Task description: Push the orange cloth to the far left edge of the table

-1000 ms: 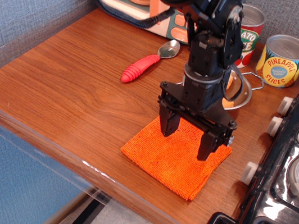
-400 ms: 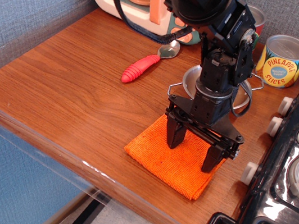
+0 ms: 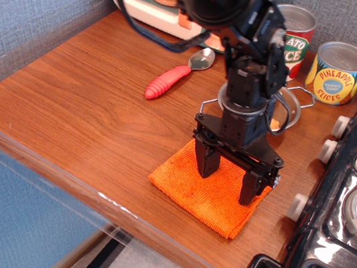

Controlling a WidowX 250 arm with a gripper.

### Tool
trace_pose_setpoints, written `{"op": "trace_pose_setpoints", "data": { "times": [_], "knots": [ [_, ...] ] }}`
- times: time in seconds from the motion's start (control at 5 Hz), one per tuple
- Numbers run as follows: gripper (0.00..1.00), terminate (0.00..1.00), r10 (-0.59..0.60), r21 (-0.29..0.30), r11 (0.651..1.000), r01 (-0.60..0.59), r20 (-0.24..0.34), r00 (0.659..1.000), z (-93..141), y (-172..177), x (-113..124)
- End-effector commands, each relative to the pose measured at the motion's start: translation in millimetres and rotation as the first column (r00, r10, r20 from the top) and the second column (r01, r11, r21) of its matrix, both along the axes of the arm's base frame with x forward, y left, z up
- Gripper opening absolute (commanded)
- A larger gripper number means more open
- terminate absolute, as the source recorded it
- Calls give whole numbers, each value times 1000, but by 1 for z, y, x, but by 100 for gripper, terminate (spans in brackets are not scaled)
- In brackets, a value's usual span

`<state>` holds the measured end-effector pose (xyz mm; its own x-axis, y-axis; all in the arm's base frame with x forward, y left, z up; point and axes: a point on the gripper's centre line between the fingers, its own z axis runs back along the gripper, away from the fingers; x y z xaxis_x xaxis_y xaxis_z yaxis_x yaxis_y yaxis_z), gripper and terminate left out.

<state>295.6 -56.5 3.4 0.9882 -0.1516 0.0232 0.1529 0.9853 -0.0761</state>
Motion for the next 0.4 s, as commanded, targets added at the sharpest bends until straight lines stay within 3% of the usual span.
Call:
{"op": "trace_pose_setpoints", "data": {
  "times": [0.0,0.2],
  "knots": [
    [100,0,81,14,997,-81,-46,996,-16,71,-41],
    [100,0,136,27,990,-135,-46,990,-23,106,-59]
  ]
}}
